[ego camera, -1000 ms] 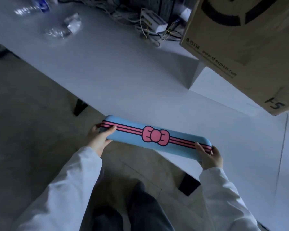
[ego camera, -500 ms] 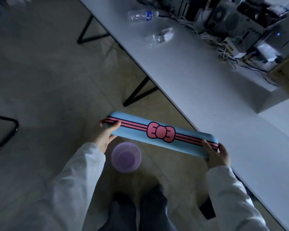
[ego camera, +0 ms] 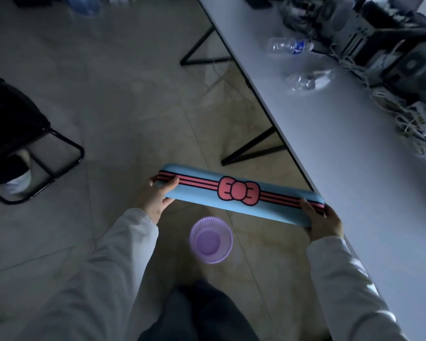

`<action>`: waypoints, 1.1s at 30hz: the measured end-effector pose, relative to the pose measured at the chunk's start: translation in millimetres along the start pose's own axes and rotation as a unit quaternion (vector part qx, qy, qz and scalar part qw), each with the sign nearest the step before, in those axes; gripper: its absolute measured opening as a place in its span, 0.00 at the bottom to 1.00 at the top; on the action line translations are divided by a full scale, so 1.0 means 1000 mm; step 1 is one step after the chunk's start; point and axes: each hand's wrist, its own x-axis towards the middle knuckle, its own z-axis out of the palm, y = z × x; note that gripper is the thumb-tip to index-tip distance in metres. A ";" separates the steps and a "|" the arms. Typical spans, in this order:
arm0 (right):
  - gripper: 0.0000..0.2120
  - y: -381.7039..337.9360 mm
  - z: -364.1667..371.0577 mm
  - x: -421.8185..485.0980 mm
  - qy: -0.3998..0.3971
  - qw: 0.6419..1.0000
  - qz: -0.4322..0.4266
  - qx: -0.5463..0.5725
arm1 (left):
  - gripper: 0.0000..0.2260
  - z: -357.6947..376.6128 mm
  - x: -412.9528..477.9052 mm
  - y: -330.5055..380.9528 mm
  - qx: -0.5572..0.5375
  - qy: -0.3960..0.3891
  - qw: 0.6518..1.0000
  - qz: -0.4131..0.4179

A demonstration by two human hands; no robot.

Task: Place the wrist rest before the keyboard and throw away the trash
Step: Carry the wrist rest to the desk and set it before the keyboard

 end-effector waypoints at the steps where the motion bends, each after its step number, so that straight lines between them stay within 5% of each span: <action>1: 0.07 -0.005 0.006 0.001 -0.004 1.000 0.003 0.006 | 0.15 -0.002 0.002 0.002 -0.004 0.003 1.000 0.002; 9: 0.15 -0.034 0.071 0.019 -0.027 0.999 0.005 0.027 | 0.24 -0.026 0.039 0.038 -0.028 0.047 0.998 0.012; 17: 0.22 -0.062 0.168 0.019 -0.003 1.000 -0.009 -0.002 | 0.21 -0.065 0.105 0.102 -0.036 0.046 0.998 0.016; 26: 0.14 -0.106 0.299 -0.003 -0.006 0.999 -0.012 0.049 | 0.12 -0.128 0.188 0.202 -0.035 0.036 0.999 0.019; 33: 0.14 -0.125 0.359 0.001 -0.004 1.000 -0.027 -0.004 | 0.17 -0.154 0.233 0.239 -0.025 0.027 0.999 0.025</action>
